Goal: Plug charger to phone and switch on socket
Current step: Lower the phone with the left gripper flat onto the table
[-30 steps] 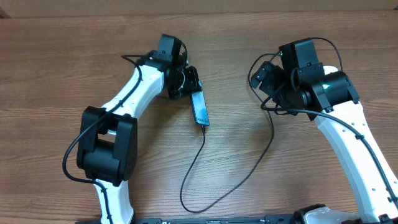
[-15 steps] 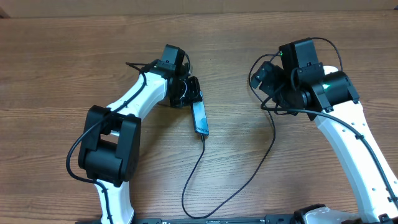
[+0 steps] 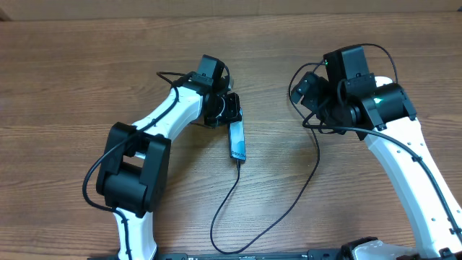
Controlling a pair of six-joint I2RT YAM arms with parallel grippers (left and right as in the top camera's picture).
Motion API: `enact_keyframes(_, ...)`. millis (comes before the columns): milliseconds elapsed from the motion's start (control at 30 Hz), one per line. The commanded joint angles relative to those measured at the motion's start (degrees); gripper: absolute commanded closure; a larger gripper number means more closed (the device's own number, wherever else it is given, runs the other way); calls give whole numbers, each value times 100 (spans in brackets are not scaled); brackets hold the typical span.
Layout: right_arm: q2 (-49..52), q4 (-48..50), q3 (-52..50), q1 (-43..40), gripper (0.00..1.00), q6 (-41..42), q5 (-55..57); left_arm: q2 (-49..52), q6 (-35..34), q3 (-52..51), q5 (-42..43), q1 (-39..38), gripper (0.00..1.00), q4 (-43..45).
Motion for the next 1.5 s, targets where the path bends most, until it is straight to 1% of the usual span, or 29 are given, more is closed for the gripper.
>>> enact_keyframes(0,-109,31,-96,-11,4,-9,122,243,103,-11,59,-46,96,20)
enact_keyframes(400,-109,87,-96,-11,4,-9,122,396,127,-11,72,-55,96,-13)
enact_keyframes(433,-109,94,-96,-11,4,-9,122,396,127,-11,74,-55,94,-20)
enact_keyframes(533,-109,101,-96,-11,4,-9,122,396,127,-11,74,-55,83,-35)
enact_keyframes(633,-109,101,-96,-11,4,-9,122,396,127,-11,74,-55,75,-52)
enact_keyframes(867,-109,103,-96,-11,4,-9,122,396,127,-11,46,-55,74,-114)
enact_keyframes(1033,-109,101,-96,-11,4,-9,120,396,127,-11,48,-55,71,-138)
enact_keyframes(1467,-109,98,-96,-11,4,-9,122,396,127,-11,50,-55,71,-157)
